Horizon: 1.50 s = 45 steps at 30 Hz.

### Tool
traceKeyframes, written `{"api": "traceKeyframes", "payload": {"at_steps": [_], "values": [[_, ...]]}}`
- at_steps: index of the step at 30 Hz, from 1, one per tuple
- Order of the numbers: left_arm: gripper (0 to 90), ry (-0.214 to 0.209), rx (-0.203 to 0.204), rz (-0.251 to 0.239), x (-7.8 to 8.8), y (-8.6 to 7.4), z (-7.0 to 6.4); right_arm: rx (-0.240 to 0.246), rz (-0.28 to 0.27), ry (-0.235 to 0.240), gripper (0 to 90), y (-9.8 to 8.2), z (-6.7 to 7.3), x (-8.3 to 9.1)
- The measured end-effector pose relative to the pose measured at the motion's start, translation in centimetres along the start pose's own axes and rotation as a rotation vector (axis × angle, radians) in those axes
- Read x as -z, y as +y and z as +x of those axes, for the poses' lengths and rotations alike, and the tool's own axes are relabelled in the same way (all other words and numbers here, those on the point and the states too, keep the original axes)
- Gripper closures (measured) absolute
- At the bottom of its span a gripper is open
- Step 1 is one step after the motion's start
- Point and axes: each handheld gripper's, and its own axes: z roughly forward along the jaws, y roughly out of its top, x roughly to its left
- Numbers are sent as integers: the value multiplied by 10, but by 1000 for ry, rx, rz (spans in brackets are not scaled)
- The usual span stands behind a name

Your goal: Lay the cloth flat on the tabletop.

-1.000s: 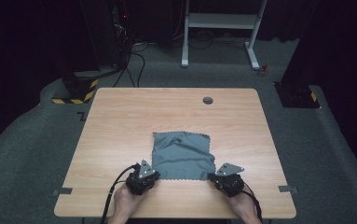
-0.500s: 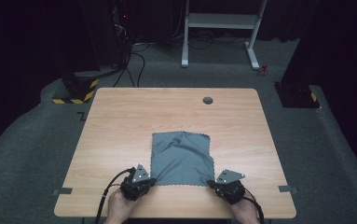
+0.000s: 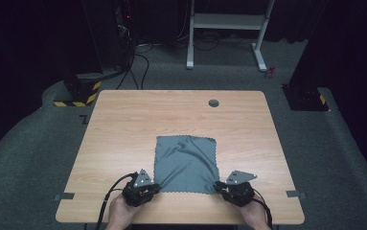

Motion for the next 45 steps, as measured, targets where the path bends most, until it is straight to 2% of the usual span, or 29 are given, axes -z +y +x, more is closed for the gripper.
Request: {"api": "traceKeyframes", "payload": {"at_steps": [1, 4, 5, 8, 12, 14, 16, 19, 21, 23, 26, 29, 31, 33, 36, 38, 42, 45], "values": [[724, 20, 13, -11, 0, 2, 3, -10, -6, -11, 780, 2, -3, 1], [629, 74, 43, -37, -4, 9, 14, -64, -22, -60, 785, 13, -24, -4], [605, 104, 64, -36, -8, 15, 21, -76, -22, -80, 787, 17, -32, -8], [573, 145, 101, -36, -19, 29, 38, -122, -17, -131, 787, 30, -56, -26], [533, 158, 192, -48, -36, 47, 68, -181, -39, -149, 776, 43, -76, -45], [530, 176, 228, -39, -45, 55, 82, -185, -49, -178, 741, 48, -82, -54], [523, 193, 257, -32, -54, 65, 96, -159, -50, -199, 728, 53, -87, -63], [524, 201, 295, -20, -65, 74, 108, -192, -44, -204, 729, 60, -96, -71], [525, 221, 297, -3, -73, 80, 113, -221, -26, -219, 726, 65, -102, -75], [526, 239, 291, 9, -81, 85, 117, -231, -40, -244, 718, 66, -105, -78], [529, 269, 271, 33, -91, 88, 118, -249, -10, -240, 707, 66, -110, -84], [569, 273, 256, 43, -95, 93, 118, -260, 11, -244, 698, 68, -112, -91], [608, 271, 253, 41, -95, 93, 119, -257, 21, -253, 723, 69, -113, -95], [704, 268, 260, 43, -93, 93, 121, -259, 28, -262, 798, 69, -115, -98], [831, 247, 260, 40, -93, 92, 123, -292, 20, -254, 897, 67, -118, -98], [880, 244, 245, 44, -94, 93, 121, -277, 20, -254, 900, 68, -118, -98], [893, 246, 229, 53, -94, 96, 121, -273, -8, -254, 900, 70, -119, -94], [895, 256, 220, 36, -92, 99, 121, -268, -30, -265, 900, 72, -119, -89]]}}
